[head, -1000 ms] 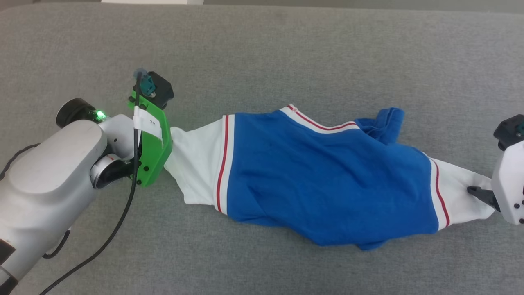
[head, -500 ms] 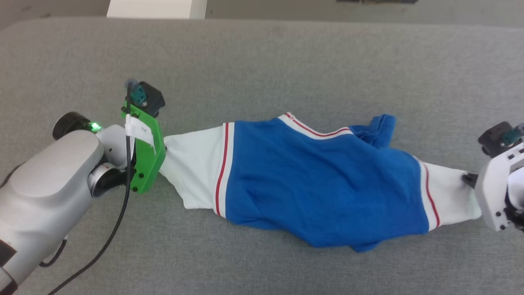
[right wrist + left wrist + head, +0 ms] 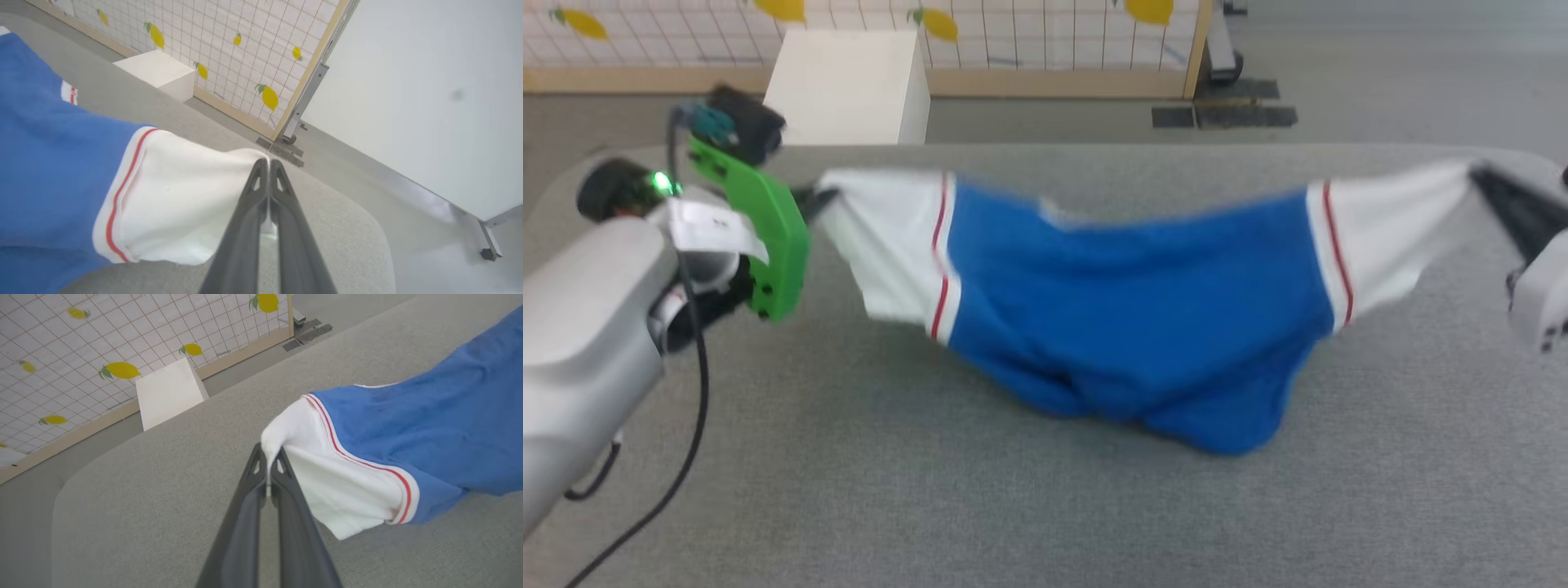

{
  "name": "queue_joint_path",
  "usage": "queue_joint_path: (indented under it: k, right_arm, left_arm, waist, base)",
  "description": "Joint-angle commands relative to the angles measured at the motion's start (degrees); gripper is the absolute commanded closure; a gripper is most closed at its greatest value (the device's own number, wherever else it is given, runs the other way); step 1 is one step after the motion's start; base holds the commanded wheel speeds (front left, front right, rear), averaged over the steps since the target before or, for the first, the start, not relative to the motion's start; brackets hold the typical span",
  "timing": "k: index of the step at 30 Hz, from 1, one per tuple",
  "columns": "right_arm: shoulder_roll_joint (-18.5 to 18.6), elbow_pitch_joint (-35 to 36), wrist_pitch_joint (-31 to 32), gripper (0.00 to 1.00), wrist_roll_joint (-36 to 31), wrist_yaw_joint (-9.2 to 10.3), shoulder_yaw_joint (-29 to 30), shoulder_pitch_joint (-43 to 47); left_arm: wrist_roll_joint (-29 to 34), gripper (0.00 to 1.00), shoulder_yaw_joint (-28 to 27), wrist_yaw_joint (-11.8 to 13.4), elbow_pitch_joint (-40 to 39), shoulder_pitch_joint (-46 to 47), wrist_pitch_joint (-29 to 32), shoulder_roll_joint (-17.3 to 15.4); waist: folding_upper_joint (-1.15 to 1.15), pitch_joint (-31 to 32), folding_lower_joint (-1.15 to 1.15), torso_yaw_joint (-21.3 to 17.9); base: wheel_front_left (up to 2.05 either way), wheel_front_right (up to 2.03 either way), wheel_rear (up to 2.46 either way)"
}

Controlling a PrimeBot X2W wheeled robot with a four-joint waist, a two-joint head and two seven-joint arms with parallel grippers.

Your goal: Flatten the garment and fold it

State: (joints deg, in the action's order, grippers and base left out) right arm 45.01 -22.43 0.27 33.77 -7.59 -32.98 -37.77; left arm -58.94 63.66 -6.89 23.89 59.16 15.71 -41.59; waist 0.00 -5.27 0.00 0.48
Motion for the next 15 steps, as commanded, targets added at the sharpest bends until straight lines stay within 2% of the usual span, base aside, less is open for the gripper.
queue_joint_path:
  k: [1,2,3,8,10,15]
  right_arm:
    - [-0.9,0.7,-0.6,1.00,-1.9,0.10,1.5,-1.5]
    - [-1.6,1.1,-1.3,1.00,-3.4,0.10,3.6,-2.3]
    - [-3.9,2.6,-1.7,1.00,-6.3,0.10,8.3,-4.3]
    - [-7.2,4.9,-1.0,1.00,-12.7,0.10,14.5,-9.5]
    - [-8.7,5.1,-0.5,1.00,-14.2,0.10,16.3,-12.2]
    - [-11.2,3.8,1.6,1.00,-17.0,0.10,16.3,-20.7]
  left_arm:
    - [0.4,1.00,-0.8,0.6,-0.1,1.7,-1.3,-0.2]
    - [0.7,1.00,-1.7,1.0,-0.4,2.7,-2.7,-0.2]
    - [2.2,1.00,-3.8,2.3,-0.9,5.4,-6.4,-0.2]
    - [6.7,1.00,-5.9,4.7,-0.8,11.4,-11.8,1.0]
    - [8.9,1.00,-6.5,5.8,0.0,14.1,-14.0,1.9]
    - [12.3,1.00,-8.6,7.8,4.0,20.6,-19.1,4.6]
  waist:
    - [0.00,1.7,0.00,-0.6]
    - [0.00,1.9,0.00,-0.7]
    - [0.00,2.2,0.00,-0.7]
    - [0.00,1.5,0.00,-0.4]
    - [0.00,0.5,0.00,-0.3]
    - [0.00,-3.9,0.00,-0.5]
  base:
    - [0.00,0.00,0.00]
    - [0.00,0.00,0.00]
    - [0.00,0.00,0.00]
    - [0.00,0.00,0.00]
    - [0.00,0.00,0.00]
    - [0.00,0.00,0.00]
